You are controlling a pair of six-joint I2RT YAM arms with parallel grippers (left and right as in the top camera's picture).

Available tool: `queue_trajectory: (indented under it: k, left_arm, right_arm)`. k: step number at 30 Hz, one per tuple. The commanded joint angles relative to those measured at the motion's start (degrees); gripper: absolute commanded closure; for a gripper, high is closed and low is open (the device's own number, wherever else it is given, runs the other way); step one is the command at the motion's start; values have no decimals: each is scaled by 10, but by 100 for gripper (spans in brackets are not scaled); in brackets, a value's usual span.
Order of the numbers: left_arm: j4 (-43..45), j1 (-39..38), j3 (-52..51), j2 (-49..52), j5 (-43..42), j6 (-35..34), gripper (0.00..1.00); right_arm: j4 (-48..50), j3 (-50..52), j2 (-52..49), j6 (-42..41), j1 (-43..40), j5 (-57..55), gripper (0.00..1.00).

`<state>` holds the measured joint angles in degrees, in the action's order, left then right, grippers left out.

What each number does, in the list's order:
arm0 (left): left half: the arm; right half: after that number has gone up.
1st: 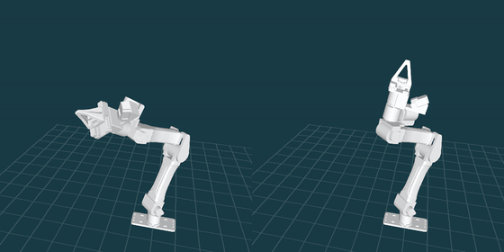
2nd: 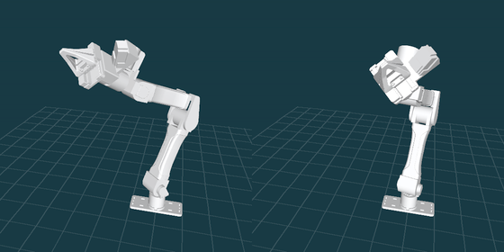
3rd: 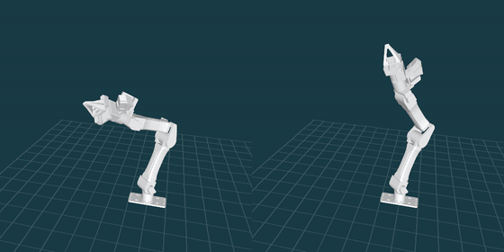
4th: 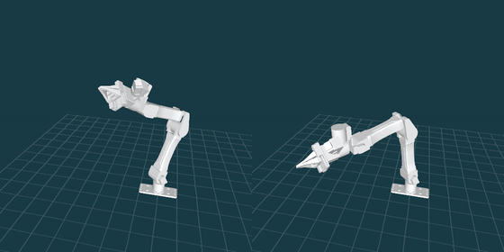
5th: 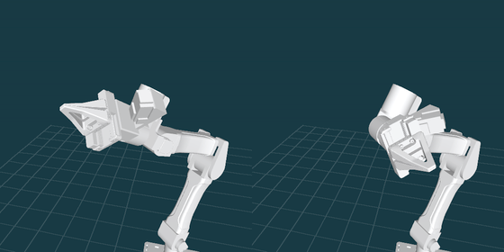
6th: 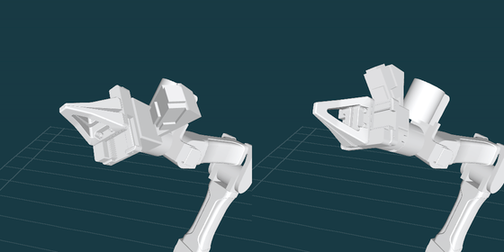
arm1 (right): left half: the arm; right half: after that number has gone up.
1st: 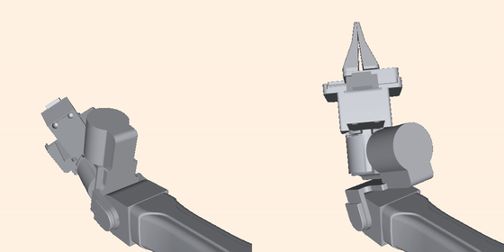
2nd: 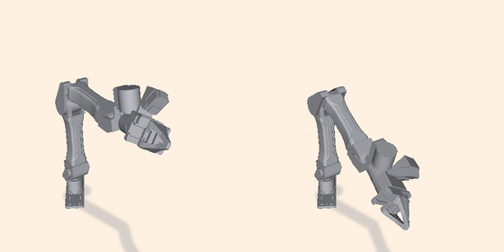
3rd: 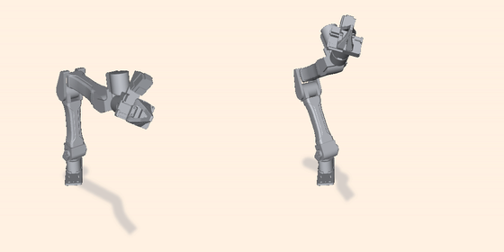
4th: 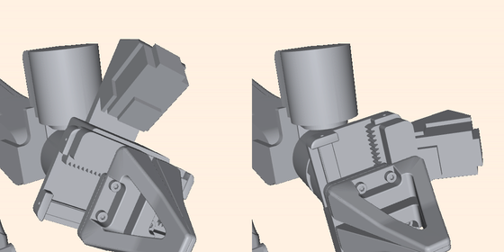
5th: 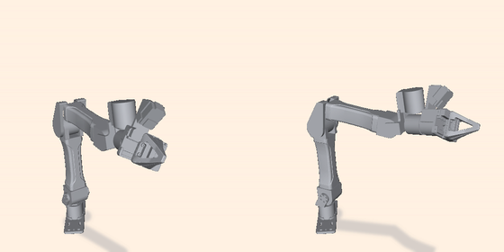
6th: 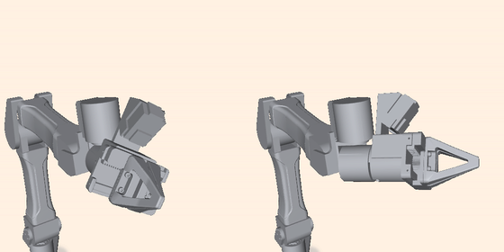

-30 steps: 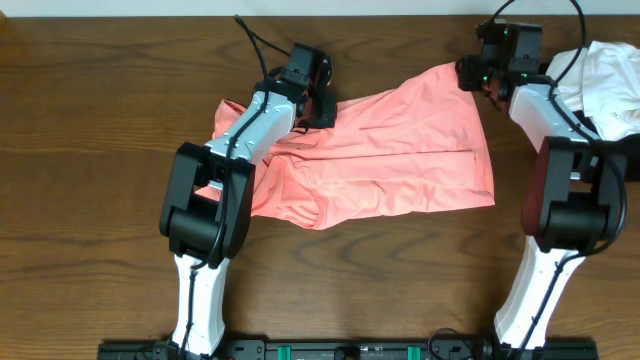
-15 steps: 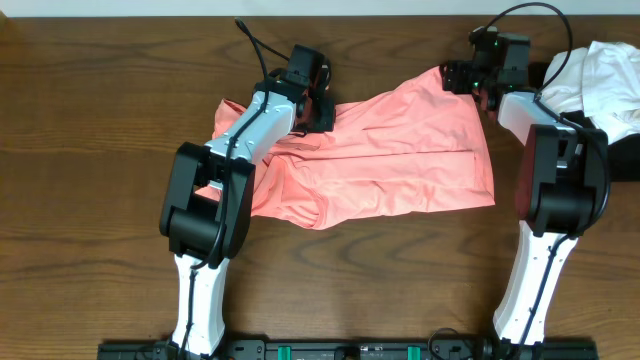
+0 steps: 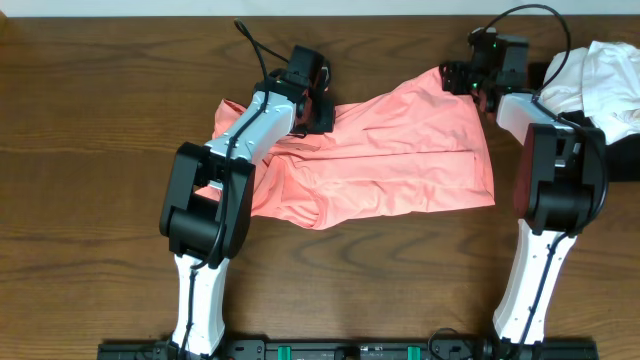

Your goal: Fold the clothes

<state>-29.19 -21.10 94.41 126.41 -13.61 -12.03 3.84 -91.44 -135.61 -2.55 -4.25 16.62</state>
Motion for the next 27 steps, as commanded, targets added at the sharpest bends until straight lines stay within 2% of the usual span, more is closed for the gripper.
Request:
queue_trajectory:
  k: [1, 4, 8, 17, 21, 27]
  left_arm:
    - [-3, 2, 12, -17, -3, -3, 94]
    - [-3, 2, 12, -17, -3, -3, 94]
    - [-3, 2, 12, -17, -3, -3, 94]
    - [-3, 2, 12, -17, -3, -3, 94]
    - [-1, 3, 12, -17, 9, -3, 94]
    - [3, 22, 12, -19, 12, -15, 94]
  right_arm:
    - [4, -8, -16, -2, 5, 11, 30]
    - [12, -8, -25, -2, 5, 19, 31]
    - [25, -8, -35, -3, 6, 28, 37]
    - [54, -8, -38, -19, 16, 48, 76]
    - [58, -10, -38, -19, 16, 49, 97]
    - [27, -29, -30, -19, 4, 71, 99]
